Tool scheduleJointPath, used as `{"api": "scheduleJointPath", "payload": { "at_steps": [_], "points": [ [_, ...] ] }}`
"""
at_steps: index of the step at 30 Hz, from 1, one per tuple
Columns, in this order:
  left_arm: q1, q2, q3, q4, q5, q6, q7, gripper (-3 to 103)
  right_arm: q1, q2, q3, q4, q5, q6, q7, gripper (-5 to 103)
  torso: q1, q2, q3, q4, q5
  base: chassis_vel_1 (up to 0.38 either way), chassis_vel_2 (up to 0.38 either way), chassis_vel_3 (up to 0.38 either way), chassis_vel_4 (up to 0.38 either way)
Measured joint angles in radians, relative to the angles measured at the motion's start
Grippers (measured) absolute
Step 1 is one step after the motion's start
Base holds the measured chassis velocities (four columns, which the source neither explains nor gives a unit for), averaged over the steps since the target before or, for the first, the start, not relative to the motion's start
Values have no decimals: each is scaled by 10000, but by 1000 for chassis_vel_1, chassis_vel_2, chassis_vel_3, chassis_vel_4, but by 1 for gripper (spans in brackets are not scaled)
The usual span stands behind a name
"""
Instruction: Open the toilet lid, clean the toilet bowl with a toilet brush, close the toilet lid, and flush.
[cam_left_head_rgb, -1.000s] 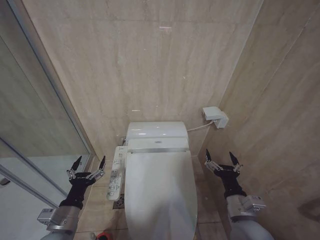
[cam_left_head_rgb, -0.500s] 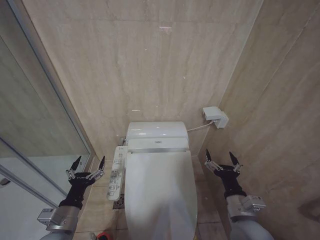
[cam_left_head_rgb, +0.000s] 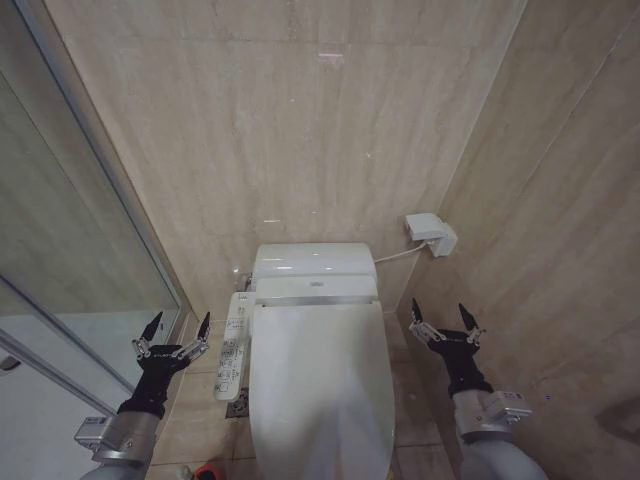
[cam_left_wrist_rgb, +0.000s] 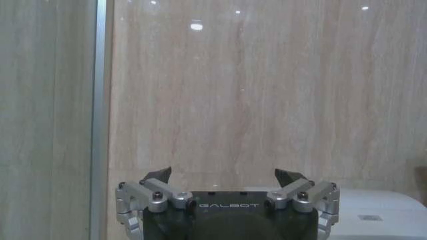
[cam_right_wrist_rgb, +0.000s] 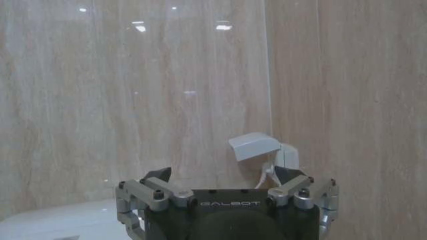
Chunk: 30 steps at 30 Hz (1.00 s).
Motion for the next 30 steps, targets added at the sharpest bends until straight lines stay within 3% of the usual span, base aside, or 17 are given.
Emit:
{"api": "scheduleJointPath", "payload": {
  "at_steps": [14,30],
  "points": [
    [2,0,-2,-5,-5,-2,6,100,1,0,0,0,0,0,0,100,0,-1,0,1,-1,96,-77,-86,93],
    [6,-2,-2,-5,-5,-3,6,100,1,-1,0,1,1,0,-4,100,-2,3,-1,3,3,286,-289,-281,278]
  ]
}}
